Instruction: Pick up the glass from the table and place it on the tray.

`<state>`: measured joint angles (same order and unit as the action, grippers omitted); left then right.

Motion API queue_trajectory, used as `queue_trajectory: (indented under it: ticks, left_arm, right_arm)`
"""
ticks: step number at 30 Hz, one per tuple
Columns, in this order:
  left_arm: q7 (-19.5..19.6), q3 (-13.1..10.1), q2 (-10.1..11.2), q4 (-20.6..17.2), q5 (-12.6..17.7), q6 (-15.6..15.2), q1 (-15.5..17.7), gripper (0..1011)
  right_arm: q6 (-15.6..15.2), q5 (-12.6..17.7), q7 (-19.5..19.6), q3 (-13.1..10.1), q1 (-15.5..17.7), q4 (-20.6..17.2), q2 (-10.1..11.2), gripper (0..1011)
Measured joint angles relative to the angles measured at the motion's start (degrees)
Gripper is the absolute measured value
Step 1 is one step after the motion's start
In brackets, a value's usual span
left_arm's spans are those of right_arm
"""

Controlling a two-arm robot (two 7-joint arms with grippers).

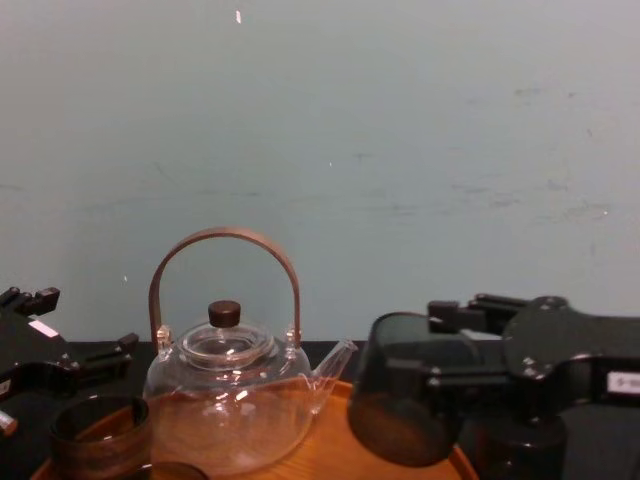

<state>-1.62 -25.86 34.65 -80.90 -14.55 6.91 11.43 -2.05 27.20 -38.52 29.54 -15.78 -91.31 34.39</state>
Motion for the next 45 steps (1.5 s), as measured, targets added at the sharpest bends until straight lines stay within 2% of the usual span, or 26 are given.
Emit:
queue_trajectory:
  ticks: [8,20,45]
  left_arm:
    - [0.00,0.00,0.00,0.00,0.00,0.00,0.00,1001]
    - [0.00,0.00,0.00,0.00,0.00,0.00,0.00,1001]
    - [0.00,0.00,0.00,0.00,0.00,0.00,0.00,1001]
  right_arm:
    - [1.03,-1.59,-0.33,3.27,-1.86,3.35,-2.46,903]
    - [2.48,-3.37,-0.98,5.94,-3.05,8.39,-5.00,903]
    - [3.04,-5.56,-1.41,7.84,-3.63,14.00,-7.68,903]
